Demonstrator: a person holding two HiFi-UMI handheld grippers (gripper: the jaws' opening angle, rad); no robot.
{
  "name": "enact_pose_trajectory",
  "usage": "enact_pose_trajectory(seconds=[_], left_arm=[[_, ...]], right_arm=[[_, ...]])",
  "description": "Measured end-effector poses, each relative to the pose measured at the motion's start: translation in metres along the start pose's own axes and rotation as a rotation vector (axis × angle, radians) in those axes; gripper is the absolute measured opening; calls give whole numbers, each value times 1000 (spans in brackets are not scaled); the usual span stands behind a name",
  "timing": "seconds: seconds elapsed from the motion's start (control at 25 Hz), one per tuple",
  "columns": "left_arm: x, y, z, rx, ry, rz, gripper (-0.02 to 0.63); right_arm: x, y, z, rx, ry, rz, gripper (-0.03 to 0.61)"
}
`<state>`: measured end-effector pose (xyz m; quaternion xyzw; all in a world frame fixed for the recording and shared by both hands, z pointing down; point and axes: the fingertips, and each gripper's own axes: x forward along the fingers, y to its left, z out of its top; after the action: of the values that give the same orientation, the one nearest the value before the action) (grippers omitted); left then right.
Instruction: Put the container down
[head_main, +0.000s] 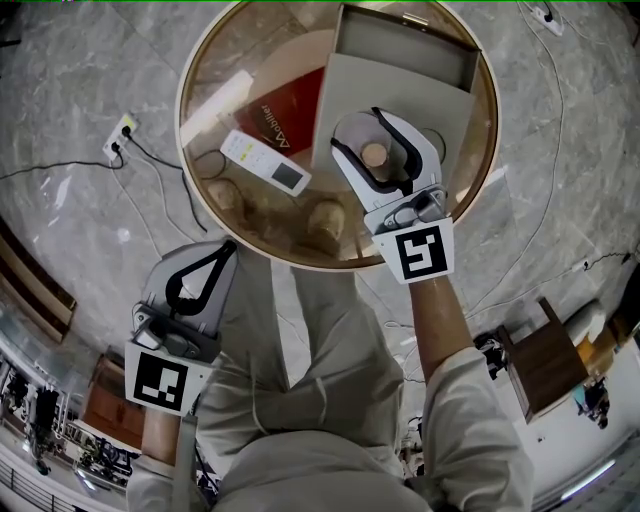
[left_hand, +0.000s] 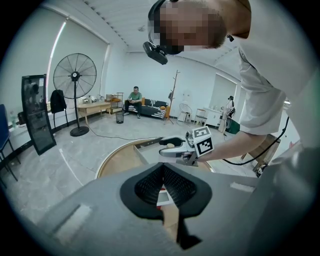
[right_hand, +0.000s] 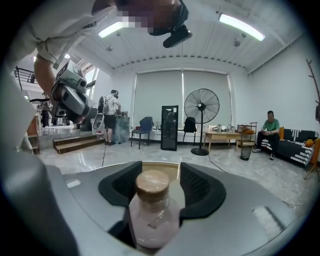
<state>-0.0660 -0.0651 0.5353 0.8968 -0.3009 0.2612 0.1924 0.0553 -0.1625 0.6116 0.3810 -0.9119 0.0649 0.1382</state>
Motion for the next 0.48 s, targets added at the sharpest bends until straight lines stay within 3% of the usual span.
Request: enact_pose_trajectory(seconds=[0.48], left_arm=[[-5, -2, 7, 13, -6, -3, 8]], right_arm=[[-12, 1, 13, -21, -7, -5, 235]])
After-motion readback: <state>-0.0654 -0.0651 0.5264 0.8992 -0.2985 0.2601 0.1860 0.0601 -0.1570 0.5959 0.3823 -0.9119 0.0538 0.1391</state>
